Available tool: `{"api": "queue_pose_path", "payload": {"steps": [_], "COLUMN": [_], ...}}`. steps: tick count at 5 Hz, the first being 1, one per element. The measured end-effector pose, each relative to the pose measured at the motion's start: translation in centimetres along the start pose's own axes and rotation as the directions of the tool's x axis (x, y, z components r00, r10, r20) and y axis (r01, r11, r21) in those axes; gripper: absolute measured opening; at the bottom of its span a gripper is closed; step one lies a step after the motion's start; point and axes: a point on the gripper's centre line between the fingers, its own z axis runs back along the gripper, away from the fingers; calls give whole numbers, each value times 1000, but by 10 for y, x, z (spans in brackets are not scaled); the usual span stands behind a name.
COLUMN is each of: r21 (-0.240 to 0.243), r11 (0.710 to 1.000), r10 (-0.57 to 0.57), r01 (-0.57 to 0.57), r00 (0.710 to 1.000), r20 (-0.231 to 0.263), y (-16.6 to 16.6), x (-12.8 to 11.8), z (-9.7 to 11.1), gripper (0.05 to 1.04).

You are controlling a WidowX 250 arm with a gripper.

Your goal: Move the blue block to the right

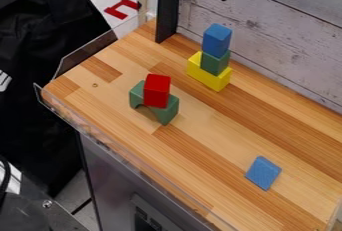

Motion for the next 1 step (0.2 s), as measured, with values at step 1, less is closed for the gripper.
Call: {"api": "queue_pose_path", "payload": {"steps": [1], "r21": [21], "r11": [1000], "r10": [-8], "r01": [9], "r00": [1000], "r20": [-14], "y": [-2], "x": [-29], "z": [-6], "gripper": [999]}}
